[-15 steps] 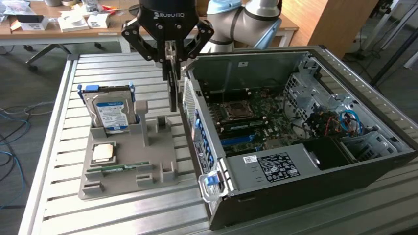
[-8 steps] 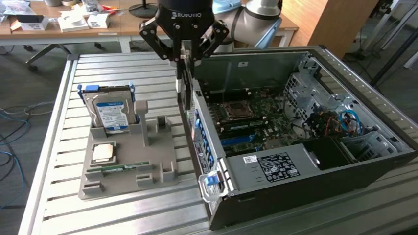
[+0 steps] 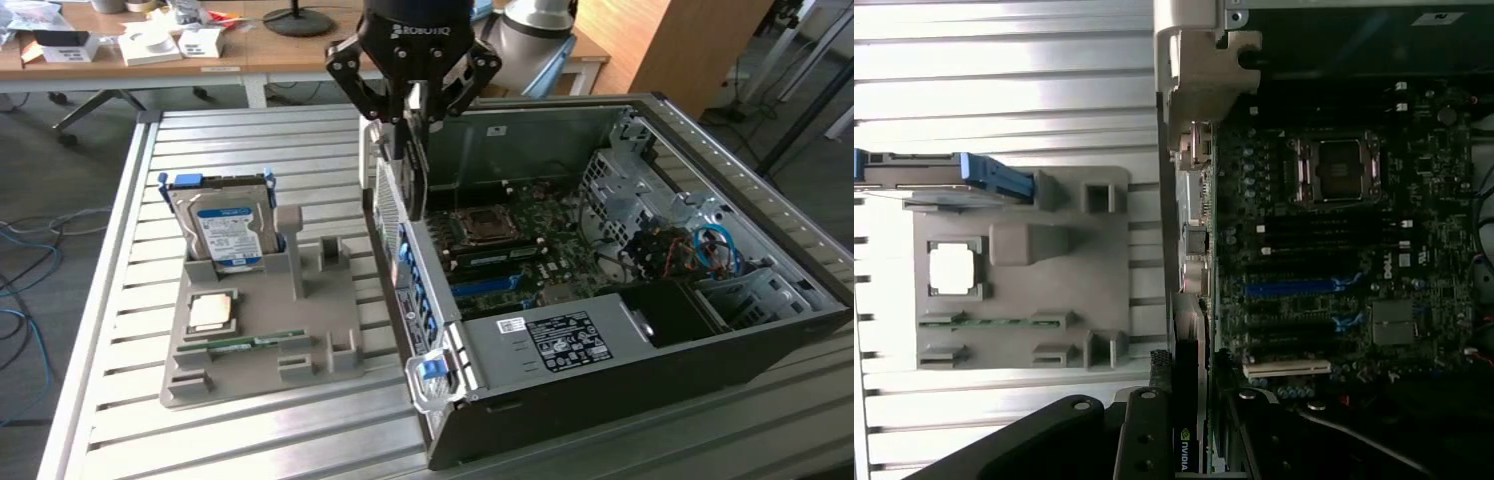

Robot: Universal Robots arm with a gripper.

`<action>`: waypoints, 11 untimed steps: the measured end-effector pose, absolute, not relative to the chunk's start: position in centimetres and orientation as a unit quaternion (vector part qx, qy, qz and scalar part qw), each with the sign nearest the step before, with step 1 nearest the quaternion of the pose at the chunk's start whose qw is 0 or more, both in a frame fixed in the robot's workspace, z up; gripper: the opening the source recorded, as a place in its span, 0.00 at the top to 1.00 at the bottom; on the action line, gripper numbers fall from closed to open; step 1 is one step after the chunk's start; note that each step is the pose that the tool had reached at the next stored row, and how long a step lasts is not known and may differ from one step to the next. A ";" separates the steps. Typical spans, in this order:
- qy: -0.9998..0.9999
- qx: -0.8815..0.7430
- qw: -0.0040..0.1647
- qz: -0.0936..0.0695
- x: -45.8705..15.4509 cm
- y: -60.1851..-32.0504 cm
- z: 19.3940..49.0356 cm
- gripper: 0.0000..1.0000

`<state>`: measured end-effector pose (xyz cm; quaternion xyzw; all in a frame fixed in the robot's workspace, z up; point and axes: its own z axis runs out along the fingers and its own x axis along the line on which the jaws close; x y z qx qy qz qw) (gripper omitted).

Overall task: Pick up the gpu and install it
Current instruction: 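Pick up the gpu and move the gpu toward the slot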

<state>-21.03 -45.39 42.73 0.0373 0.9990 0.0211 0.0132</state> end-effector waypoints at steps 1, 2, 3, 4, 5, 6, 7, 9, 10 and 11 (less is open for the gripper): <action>0.999 0.037 0.013 0.021 -20.7 -45.4 42.7 0.74; 0.999 0.037 0.013 0.021 -20.3 -45.4 42.7 0.74; 0.999 0.037 0.013 0.021 -19.9 -45.4 42.7 0.74; 0.999 0.037 0.013 0.021 -19.5 -45.4 42.7 0.74; 0.999 0.037 0.013 0.021 -19.1 -45.4 42.7 0.74; 0.999 0.037 0.013 0.021 -18.7 -45.4 42.7 0.74; 0.999 0.037 0.013 0.021 -18.3 -45.4 42.7 0.74; 0.999 0.037 0.013 0.021 -17.5 -45.4 42.7 0.74; 0.999 0.037 0.013 0.021 -17.1 -45.4 42.7 0.74; 0.999 0.037 0.013 0.021 -16.8 -45.4 42.7 0.74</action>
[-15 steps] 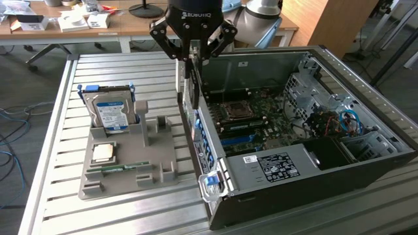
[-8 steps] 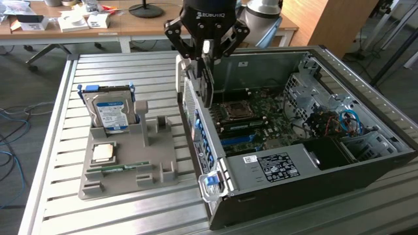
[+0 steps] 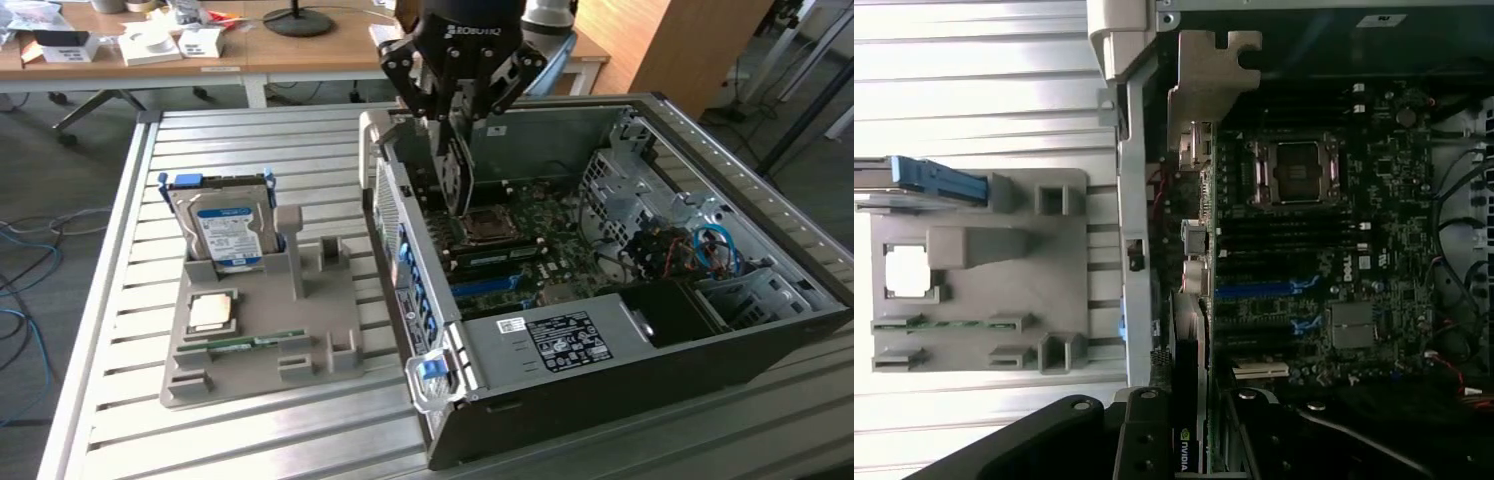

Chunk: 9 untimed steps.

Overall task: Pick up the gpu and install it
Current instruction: 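Pick up the gpu and move the gpu toward the slot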

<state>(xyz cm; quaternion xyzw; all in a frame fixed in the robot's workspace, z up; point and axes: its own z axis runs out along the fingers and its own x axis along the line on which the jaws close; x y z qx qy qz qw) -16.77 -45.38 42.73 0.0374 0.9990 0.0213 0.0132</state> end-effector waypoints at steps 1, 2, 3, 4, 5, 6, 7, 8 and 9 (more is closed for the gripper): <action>0.999 0.037 0.013 0.021 -16.4 -45.4 42.7 0.74; 0.999 0.037 0.013 0.021 -16.1 -45.4 42.7 0.74; 0.999 0.037 0.013 0.021 -15.7 -45.4 42.7 0.74; 0.999 0.037 0.013 0.021 -15.4 -45.4 42.7 0.74; 0.999 0.037 0.013 0.021 -15.1 -45.4 42.7 0.74; 0.999 0.037 0.013 0.021 -14.7 -45.4 42.7 0.74; 0.999 0.037 0.013 0.021 -14.4 -45.4 42.7 0.74; 0.999 0.037 0.013 0.021 -14.0 -45.4 42.7 0.74; 0.999 0.037 0.013 0.021 -13.7 -45.4 42.7 0.74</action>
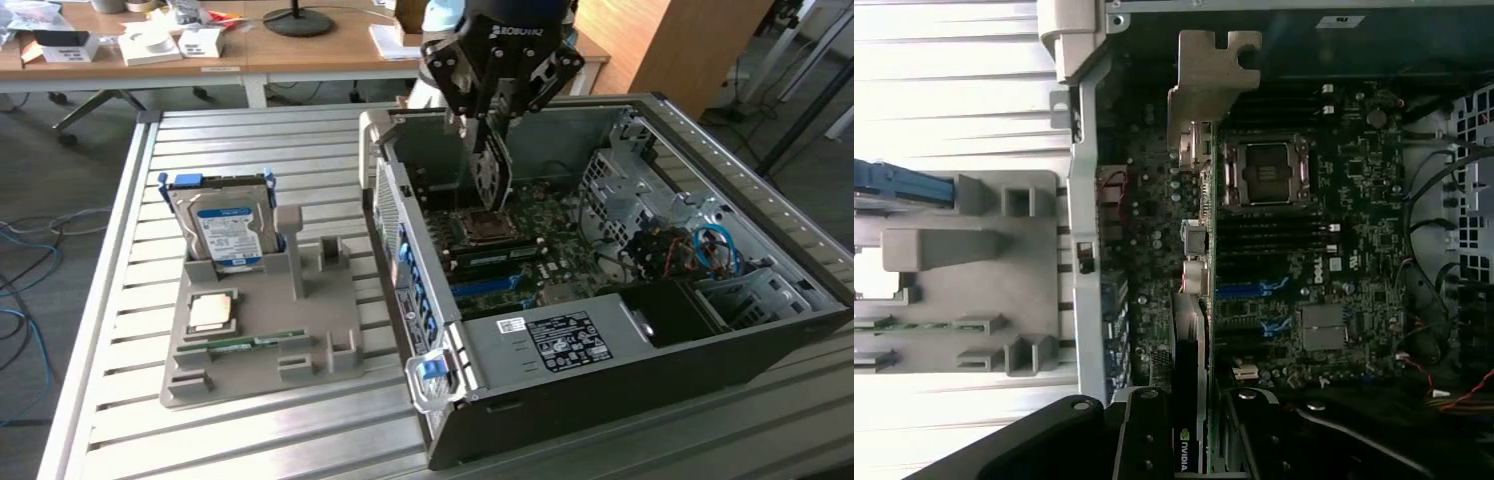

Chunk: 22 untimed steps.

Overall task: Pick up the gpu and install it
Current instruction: 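Pick up the gpu and move the gpu toward the slot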

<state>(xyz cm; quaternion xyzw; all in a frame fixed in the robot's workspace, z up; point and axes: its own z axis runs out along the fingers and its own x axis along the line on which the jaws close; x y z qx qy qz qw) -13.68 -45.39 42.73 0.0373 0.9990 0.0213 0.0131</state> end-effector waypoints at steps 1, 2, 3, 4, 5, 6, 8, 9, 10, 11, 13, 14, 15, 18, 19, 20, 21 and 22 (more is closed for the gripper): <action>0.999 0.037 0.013 0.021 -13.3 -45.4 42.7 0.74; 0.999 0.037 0.013 0.021 -13.0 -45.4 42.7 0.74; 0.999 0.037 0.013 0.021 -12.6 -45.4 42.7 0.74; 0.999 0.037 0.013 0.021 -12.2 -45.4 42.7 0.74; 0.999 0.037 0.013 0.021 -11.8 -45.4 42.7 0.74; 0.999 0.037 0.013 0.021 -11.4 -45.4 42.7 0.74; 0.999 0.037 0.013 0.021 -10.6 -45.4 42.7 0.74; 0.999 0.037 0.013 0.021 -10.2 -45.4 42.7 0.74; 0.999 0.037 0.013 0.021 -9.8 -45.4 42.7 0.74; 0.999 0.037 0.013 0.021 -9.4 -45.4 42.7 0.74; 0.999 0.037 0.013 0.022 -8.6 -45.4 42.7 0.74; 0.999 0.037 0.013 0.022 -8.2 -45.4 42.7 0.74; 0.999 0.037 0.013 0.021 -7.9 -45.4 42.7 0.74; 0.999 0.037 0.013 0.022 -6.8 -45.4 42.7 0.74; 0.999 0.037 0.013 0.022 -6.5 -45.4 42.7 0.74; 0.999 0.037 0.013 0.022 -6.1 -45.4 42.7 0.74; 0.999 0.037 0.013 0.022 -5.8 -45.4 42.7 0.74; 0.999 0.037 0.013 0.022 -5.5 -45.4 42.7 0.74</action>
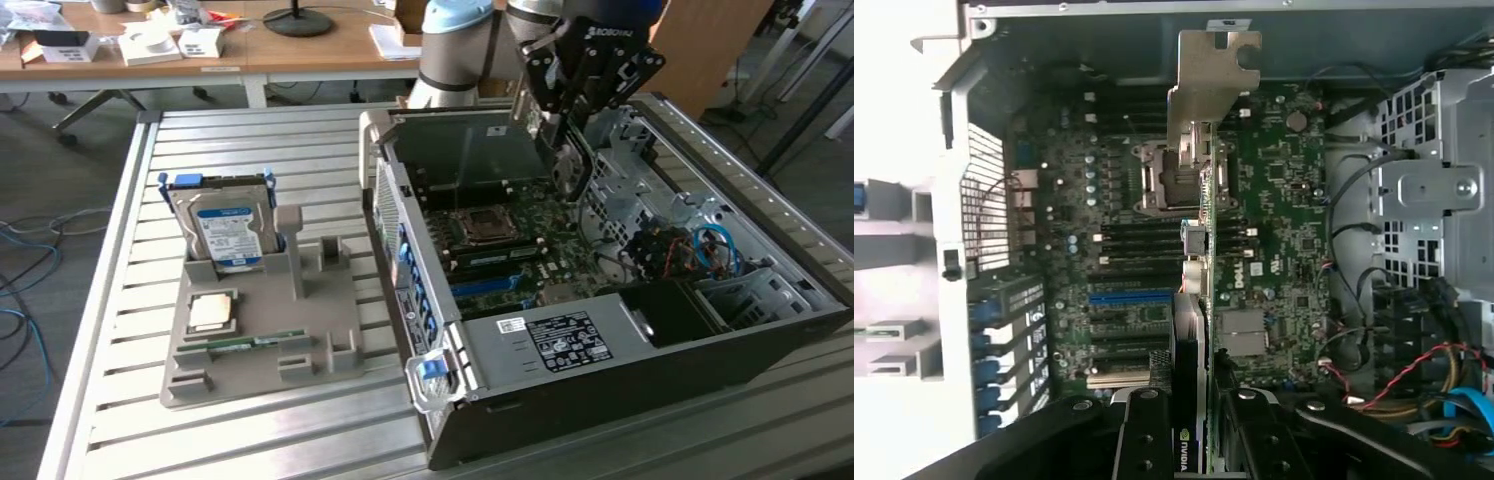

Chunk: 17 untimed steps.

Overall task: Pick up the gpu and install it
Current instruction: 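Pick up the gpu and move the gpu toward the slot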

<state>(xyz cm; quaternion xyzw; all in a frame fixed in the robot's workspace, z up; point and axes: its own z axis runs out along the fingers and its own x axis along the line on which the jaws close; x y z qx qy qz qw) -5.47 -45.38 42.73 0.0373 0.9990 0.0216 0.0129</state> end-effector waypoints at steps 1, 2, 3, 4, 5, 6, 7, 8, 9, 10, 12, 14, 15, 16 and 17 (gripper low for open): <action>0.999 0.037 0.013 0.022 -5.2 -45.4 42.7 0.74; 0.999 0.037 0.013 0.022 -5.0 -45.4 42.7 0.74; 0.999 0.036 0.013 0.022 -4.8 -45.4 42.7 0.74; 0.999 0.035 0.013 0.022 -4.7 -45.4 42.7 0.74; 0.999 0.034 0.013 0.022 -4.6 -45.4 42.7 0.74; 0.999 0.034 0.013 0.022 -4.6 -45.4 42.7 0.74; 0.999 0.034 0.013 0.022 -4.6 -45.4 42.7 0.74; 0.999 0.034 0.013 0.022 -4.6 -45.4 42.7 0.74; 0.999 0.034 0.013 0.022 -4.6 -45.4 42.7 0.74; 0.999 0.033 0.013 0.022 -4.5 -45.4 42.7 0.74; 0.999 0.026 0.013 0.022 -4.3 -45.4 42.7 0.74; 1.000 0.019 0.013 0.022 -4.1 -45.4 42.7 0.74; 1.000 0.017 0.013 0.022 -4.0 -45.4 42.7 0.74; 1.000 0.017 0.013 0.022 -4.0 -45.4 42.7 0.74; 1.000 0.017 0.012 0.022 -4.0 -45.4 42.7 0.74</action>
